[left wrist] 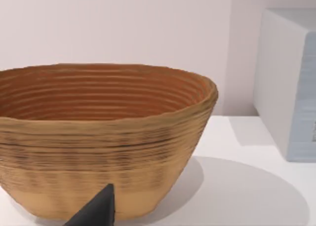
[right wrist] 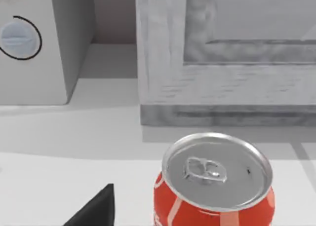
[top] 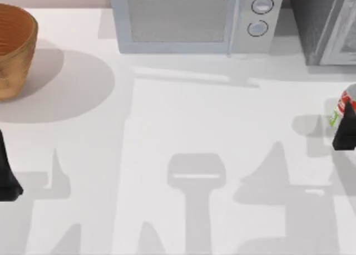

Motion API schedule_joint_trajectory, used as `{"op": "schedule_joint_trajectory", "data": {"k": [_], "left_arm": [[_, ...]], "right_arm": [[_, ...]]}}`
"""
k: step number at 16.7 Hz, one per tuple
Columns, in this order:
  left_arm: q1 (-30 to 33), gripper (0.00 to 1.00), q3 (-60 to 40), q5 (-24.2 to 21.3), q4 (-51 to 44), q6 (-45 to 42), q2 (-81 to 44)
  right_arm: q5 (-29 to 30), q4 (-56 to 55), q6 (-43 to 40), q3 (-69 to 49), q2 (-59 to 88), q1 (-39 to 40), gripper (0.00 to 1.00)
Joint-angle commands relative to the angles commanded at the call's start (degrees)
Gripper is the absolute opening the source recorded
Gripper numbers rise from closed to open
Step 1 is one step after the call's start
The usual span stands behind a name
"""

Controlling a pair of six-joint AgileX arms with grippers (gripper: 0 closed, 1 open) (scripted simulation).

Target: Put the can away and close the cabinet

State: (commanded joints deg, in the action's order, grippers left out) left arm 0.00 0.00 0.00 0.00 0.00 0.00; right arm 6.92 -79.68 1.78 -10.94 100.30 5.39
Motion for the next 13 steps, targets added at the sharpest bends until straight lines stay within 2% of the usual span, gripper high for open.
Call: {"op": "schedule_joint_trajectory", "data": {"k": [6, 13], "left_arm": [[0.00, 1.00, 0.00, 0.00, 0.00, 0.00, 0.00], [0.00, 1.00, 0.00, 0.00, 0.00, 0.00, 0.00]], "right_arm": [[1.32, -16.15, 0.31, -2.39, 19.88, 1.15, 1.00], [1.62, -19.81, 0.38, -2.93, 24.39, 1.42, 1.00]]}}
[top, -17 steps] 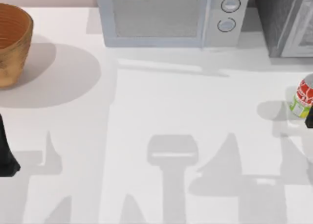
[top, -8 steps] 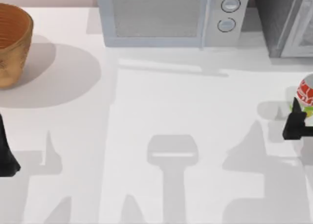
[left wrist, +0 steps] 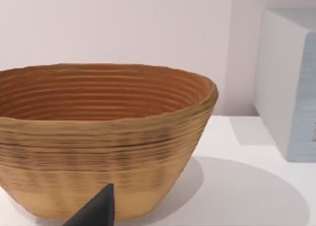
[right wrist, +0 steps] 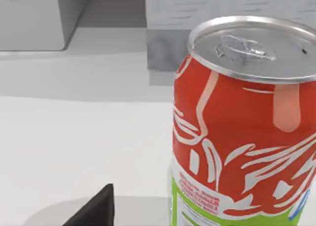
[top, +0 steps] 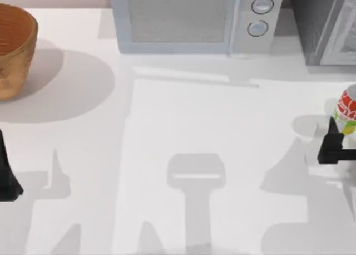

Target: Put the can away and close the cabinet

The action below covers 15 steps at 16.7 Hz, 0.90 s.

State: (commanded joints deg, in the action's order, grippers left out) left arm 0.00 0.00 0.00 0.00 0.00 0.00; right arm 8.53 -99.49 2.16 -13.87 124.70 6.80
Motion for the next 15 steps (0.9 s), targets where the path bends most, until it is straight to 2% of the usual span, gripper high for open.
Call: {"op": "schedule_joint_trajectory", "data": {"k": [4, 10, 15], "left_arm": [[0.00, 1.00, 0.00, 0.00, 0.00, 0.00, 0.00], [0.00, 1.00, 0.00, 0.00, 0.00, 0.00, 0.00], [0.00, 1.00, 0.00, 0.00, 0.00, 0.00, 0.00]], "right_arm": [[-0.38, 1.70, -0.08, -2.01, 0.42, -0.42, 1.00], [-1.54, 9.33, -0.34, -12.89, 3.39, -1.62, 1.00], [-1.66, 10.11, -0.37, -13.84, 3.67, -1.75, 1.00]]}}
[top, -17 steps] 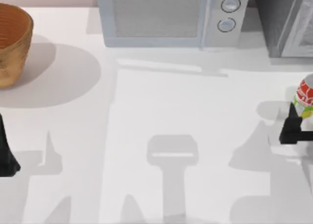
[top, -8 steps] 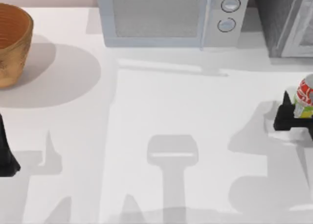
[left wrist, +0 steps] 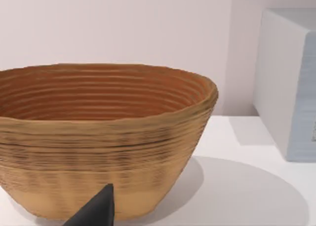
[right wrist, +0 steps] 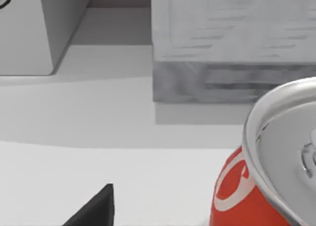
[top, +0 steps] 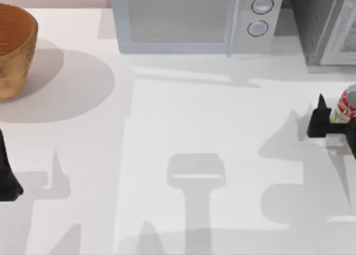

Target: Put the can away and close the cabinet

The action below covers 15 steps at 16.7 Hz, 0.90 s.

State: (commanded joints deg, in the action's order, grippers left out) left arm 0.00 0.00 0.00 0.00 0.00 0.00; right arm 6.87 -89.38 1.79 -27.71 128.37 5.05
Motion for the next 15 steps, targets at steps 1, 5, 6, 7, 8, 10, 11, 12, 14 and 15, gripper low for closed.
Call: {"op": "schedule_joint_trajectory", "data": {"k": [1, 5, 6, 7, 8, 10, 11, 12, 14, 15], "left_arm": [[0.00, 1.00, 0.00, 0.00, 0.00, 0.00, 0.00], [0.00, 1.00, 0.00, 0.00, 0.00, 0.00, 0.00], [0.00, 1.00, 0.00, 0.00, 0.00, 0.00, 0.00], [0.00, 1.00, 0.00, 0.00, 0.00, 0.00, 0.00], [0.00, 1.00, 0.00, 0.00, 0.00, 0.00, 0.00], [0.00, 1.00, 0.00, 0.00, 0.00, 0.00, 0.00], [0.00, 1.00, 0.00, 0.00, 0.00, 0.00, 0.00], [0.00, 1.00, 0.00, 0.00, 0.00, 0.00, 0.00], [0.00, 1.00, 0.00, 0.00, 0.00, 0.00, 0.00], [0.00, 1.00, 0.00, 0.00, 0.00, 0.00, 0.00]], "right_arm": [[0.00, 0.00, 0.00, 0.00, 0.00, 0.00, 0.92], [0.00, 0.00, 0.00, 0.00, 0.00, 0.00, 0.62], [0.00, 0.00, 0.00, 0.00, 0.00, 0.00, 0.55], [0.00, 0.00, 0.00, 0.00, 0.00, 0.00, 0.47], [0.00, 0.00, 0.00, 0.00, 0.00, 0.00, 0.40], [0.00, 0.00, 0.00, 0.00, 0.00, 0.00, 0.25], [0.00, 0.00, 0.00, 0.00, 0.00, 0.00, 0.17], [0.00, 0.00, 0.00, 0.00, 0.00, 0.00, 0.10], [0.00, 0.00, 0.00, 0.00, 0.00, 0.00, 0.00], [0.00, 0.00, 0.00, 0.00, 0.00, 0.00, 0.00]]}}
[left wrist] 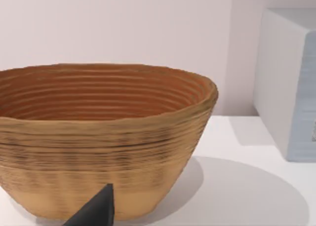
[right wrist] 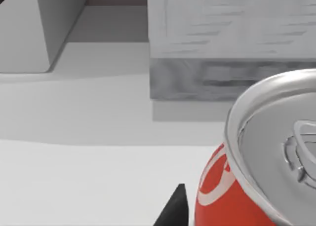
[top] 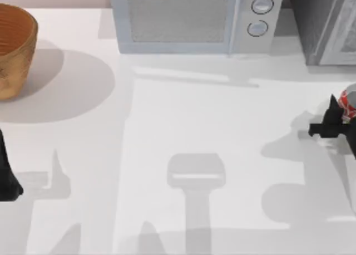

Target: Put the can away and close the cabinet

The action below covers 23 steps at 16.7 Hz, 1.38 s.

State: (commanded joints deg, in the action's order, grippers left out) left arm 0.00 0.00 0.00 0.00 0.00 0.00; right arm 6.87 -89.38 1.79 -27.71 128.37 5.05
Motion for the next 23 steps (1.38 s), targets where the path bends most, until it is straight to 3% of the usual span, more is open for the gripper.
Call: {"op": "schedule_joint_trajectory", "data": {"k": [11, 23], "left_arm": [[0.00, 1.00, 0.00, 0.00, 0.00, 0.00, 0.00], [0.00, 1.00, 0.00, 0.00, 0.00, 0.00, 0.00]], "right_arm": [[-0.14, 3.96, 0.04, -0.48, -4.07, 0.14, 0.00], [-0.51, 45.98, 0.14, -4.96, -40.62, 0.14, 0.00]]}}
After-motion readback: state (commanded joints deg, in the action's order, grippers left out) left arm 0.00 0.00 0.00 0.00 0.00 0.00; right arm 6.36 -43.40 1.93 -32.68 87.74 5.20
